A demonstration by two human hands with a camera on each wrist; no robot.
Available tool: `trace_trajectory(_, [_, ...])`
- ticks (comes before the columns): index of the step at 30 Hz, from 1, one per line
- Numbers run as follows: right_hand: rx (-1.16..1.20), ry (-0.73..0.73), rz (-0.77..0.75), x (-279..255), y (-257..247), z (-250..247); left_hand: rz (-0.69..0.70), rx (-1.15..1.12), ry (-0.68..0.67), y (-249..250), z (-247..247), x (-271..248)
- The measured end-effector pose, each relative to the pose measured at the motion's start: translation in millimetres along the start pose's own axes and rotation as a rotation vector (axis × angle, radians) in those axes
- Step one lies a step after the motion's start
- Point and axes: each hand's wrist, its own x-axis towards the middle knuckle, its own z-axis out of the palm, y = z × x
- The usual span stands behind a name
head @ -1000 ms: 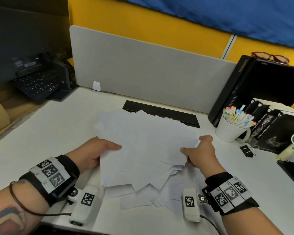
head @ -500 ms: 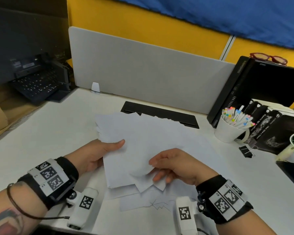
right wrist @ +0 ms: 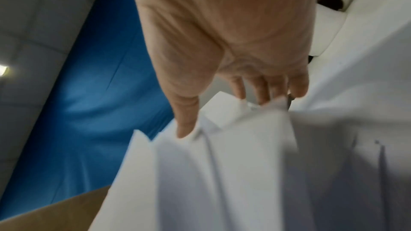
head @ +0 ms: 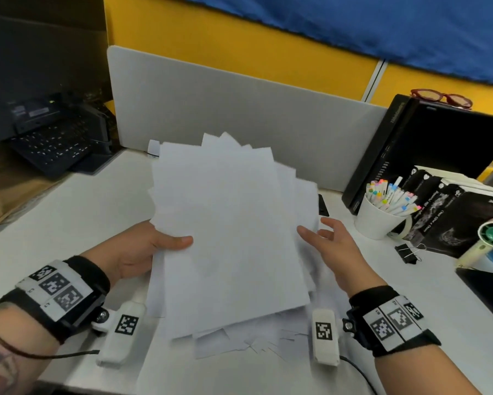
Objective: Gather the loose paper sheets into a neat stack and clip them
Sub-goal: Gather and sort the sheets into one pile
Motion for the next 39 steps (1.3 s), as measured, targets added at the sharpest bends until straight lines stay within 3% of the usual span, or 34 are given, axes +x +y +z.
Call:
trace_trajectory(2, [0.104,-0.116,-0.014,1,0,-2,0.026,-0.006,-0.039,3,-2,0])
trace_trajectory(7, [0.207,0.010,-0.039,8,4,1,0.058,0.004,-0.070,3,-1,-1])
trace_trajectory(12, [0.503,-0.053,-0.086,8,-4,-16,0.061,-0.021,-0.022,3,0,-1])
trace_trajectory(18, [0.217,-0.030,-0.134,5,-3,-14,-0.066,-0.054,0.118,-3,-1,4])
trace_trajectory(24, [0.155,0.215,-0.103,8,7,1,-0.161,-0.006,0.207,-15,-4,12])
trace_trajectory(29, [-0.243,0.003,-0.025,11,16,0,-0.171,0.007,0.200,-16,-4,14])
trace_trajectory(34, [-0.254,-0.066,0.098,11,17,-2,-0.166,0.027,0.195,-16,-6,16])
trace_trajectory(37, [-0.071,-0.123,0.146,9,14,-6,-0.172,0.018,0.188,-16,-5,15])
trace_trajectory(39, [0.042,-0.047,0.132,8,13,-5,-0.174,0.020,0.174,-16,-7,14])
